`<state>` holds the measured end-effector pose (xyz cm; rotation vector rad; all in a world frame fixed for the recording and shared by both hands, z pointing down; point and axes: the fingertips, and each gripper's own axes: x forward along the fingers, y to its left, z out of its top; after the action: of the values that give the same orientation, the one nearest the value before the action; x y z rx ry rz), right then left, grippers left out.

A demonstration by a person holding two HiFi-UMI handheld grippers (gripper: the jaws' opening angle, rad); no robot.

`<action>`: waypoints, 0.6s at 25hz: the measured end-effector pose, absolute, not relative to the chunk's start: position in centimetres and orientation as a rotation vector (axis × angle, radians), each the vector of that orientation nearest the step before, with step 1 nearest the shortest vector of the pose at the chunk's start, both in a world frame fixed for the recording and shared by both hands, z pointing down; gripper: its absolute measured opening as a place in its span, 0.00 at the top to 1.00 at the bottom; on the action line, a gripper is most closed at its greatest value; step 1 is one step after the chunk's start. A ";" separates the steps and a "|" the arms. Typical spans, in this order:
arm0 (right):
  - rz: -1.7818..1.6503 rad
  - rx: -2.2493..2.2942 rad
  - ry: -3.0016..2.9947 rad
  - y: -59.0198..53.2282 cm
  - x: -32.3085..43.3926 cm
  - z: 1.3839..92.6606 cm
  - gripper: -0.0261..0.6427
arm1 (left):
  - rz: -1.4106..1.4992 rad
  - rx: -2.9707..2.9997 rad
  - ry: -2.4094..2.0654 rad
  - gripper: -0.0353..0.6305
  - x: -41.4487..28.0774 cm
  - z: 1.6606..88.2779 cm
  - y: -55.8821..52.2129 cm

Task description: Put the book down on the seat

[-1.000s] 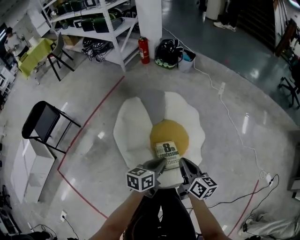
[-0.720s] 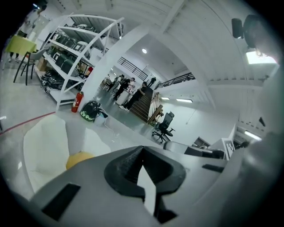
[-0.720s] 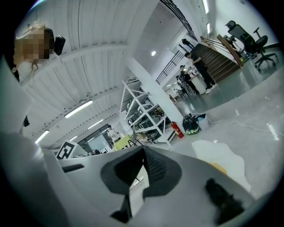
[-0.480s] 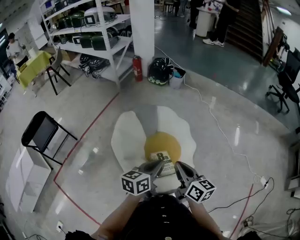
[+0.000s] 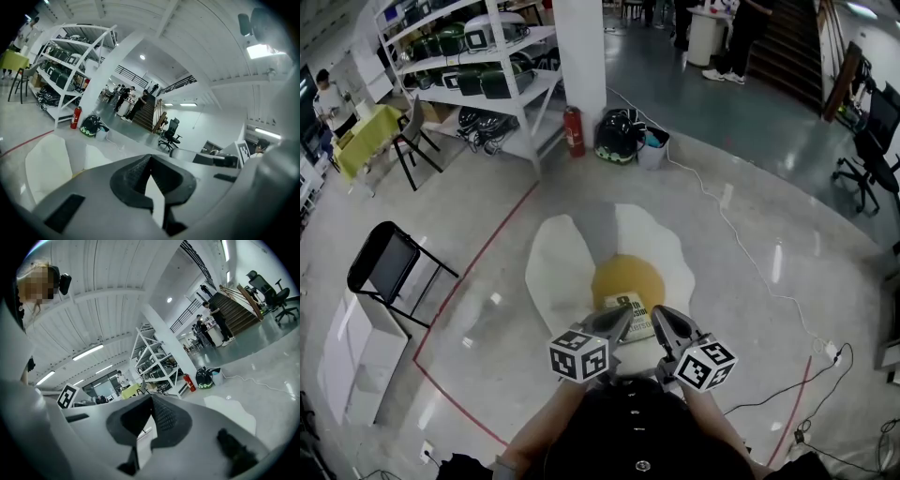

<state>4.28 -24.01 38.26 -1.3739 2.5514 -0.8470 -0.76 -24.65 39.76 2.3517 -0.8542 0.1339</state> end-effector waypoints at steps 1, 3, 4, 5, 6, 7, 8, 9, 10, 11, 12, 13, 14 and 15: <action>-0.848 -1.371 2.557 -23.9 4.2 38.3 0.94 | 0.132 2.351 -0.854 0.93 -0.7 39.7 -24.6; -0.851 -1.375 2.561 -23.8 4.2 38.3 0.94 | 0.137 2.355 -0.857 0.93 -0.5 39.6 -24.4; -0.855 -1.378 2.558 -23.7 4.2 38.4 0.94 | 0.142 2.355 -0.859 0.93 -0.5 39.6 -24.2; -0.862 -1.379 2.554 -23.5 4.3 38.5 0.94 | 0.145 2.352 -0.861 0.93 -0.5 39.7 -24.0; -0.869 -1.378 2.552 -23.3 4.3 38.6 0.94 | 0.148 2.349 -0.863 0.93 -0.5 39.8 -23.8; -0.877 -1.376 2.552 -23.2 4.2 38.8 0.94 | 0.152 2.344 -0.864 0.93 -0.6 40.0 -23.6; -0.886 -1.374 2.556 -23.0 4.1 39.0 0.94 | 0.156 2.338 -0.865 0.93 -0.6 40.2 -23.4; -0.896 -1.373 2.561 -22.9 4.0 39.3 0.94 | 0.158 2.331 -0.866 0.93 -0.7 40.4 -23.3; -0.904 -1.374 2.568 -22.8 4.0 39.5 0.94 | 0.160 2.323 -0.868 0.93 -0.8 40.7 -23.3; -0.910 -1.377 2.573 -22.8 4.1 39.8 0.94 | 0.160 2.318 -0.872 0.93 -0.9 40.9 -23.3; -0.914 -1.379 2.574 -22.8 4.2 39.9 0.94 | 0.159 2.315 -0.876 0.93 -0.9 41.0 -23.3; -0.917 -1.381 2.570 -22.9 4.3 39.9 0.94 | 0.157 2.313 -0.880 0.93 -1.0 41.1 -23.4; -0.920 -1.381 2.563 -23.1 4.4 39.8 0.94 | 0.155 2.311 -0.884 0.93 -1.0 41.0 -23.6; -0.923 -1.380 2.556 -23.3 4.6 39.8 0.94 | 0.152 2.308 -0.888 0.93 -1.1 41.0 -23.7</action>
<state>4.56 -23.28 39.76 -1.3800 2.5558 -0.9231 -1.07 -23.72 40.99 2.3085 -0.8879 0.1518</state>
